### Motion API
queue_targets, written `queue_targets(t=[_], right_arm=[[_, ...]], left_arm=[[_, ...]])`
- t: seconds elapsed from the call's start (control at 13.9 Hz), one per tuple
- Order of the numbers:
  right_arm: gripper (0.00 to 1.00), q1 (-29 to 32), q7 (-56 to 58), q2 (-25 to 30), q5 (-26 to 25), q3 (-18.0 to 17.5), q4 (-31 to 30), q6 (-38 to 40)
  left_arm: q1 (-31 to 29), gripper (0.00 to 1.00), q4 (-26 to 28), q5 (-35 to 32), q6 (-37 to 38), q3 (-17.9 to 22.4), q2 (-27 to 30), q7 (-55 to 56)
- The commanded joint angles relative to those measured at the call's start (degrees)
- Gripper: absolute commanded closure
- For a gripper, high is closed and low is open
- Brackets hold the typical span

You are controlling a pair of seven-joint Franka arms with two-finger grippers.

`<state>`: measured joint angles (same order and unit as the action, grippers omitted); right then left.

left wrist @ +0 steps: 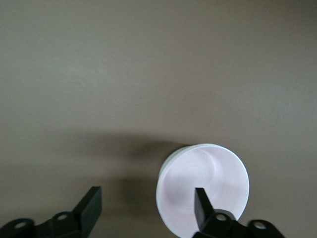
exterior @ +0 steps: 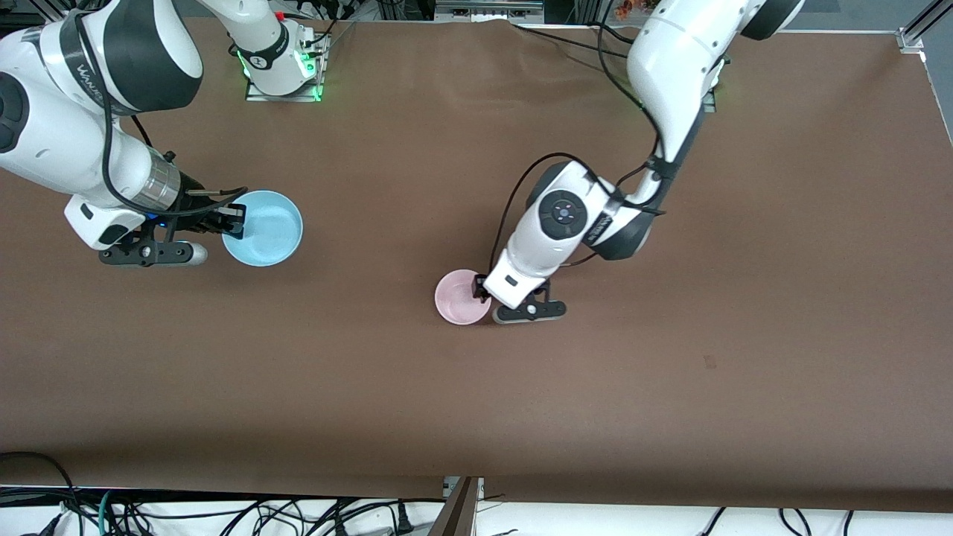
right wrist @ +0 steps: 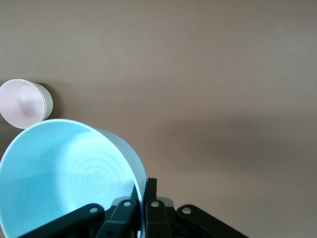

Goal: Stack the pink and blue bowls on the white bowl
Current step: 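Carry the blue bowl with the right gripper while the left gripper withdraws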

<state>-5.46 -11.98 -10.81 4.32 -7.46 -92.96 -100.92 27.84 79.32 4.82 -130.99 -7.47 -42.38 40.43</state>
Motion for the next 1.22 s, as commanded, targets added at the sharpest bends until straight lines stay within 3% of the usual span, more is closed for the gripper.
queue_targets(t=[0.0, 0.29, 0.58, 0.86, 1.15], right_arm=[[1.0, -3.75, -8.1, -1.66, -0.62, -0.37, 0.94, -3.38], [1.0, -11.4, -21.82, -5.7, -3.95, -0.37, 1.03, -9.8], [1.0, -17.82, -37.64, -13.69, -8.17, -0.37, 6.01, -18.59], [1.0, -20.47, -44.09, -24.41, -9.06, -0.19, 17.62, -22.46], [1.0, -23.01, -45.4, -28.12, -10.81, -0.01, 18.78, -26.69]], left_arm=[[-4.18, 0.0, 1.89, -1.04, 7.38, 0.26, 6.68, -1.31], [-8.49, 0.0, 1.98, -1.05, 19.16, 5.88, 13.62, -16.84], [-12.81, 0.0, 1.98, -1.05, 26.73, 11.85, 20.66, -22.76], [-18.25, 0.0, 1.98, -1.05, 34.12, 14.4, 24.88, -33.82], [-24.05, 0.0, 1.8, -1.22, 36.84, 15.12, 28.58, -35.42]])
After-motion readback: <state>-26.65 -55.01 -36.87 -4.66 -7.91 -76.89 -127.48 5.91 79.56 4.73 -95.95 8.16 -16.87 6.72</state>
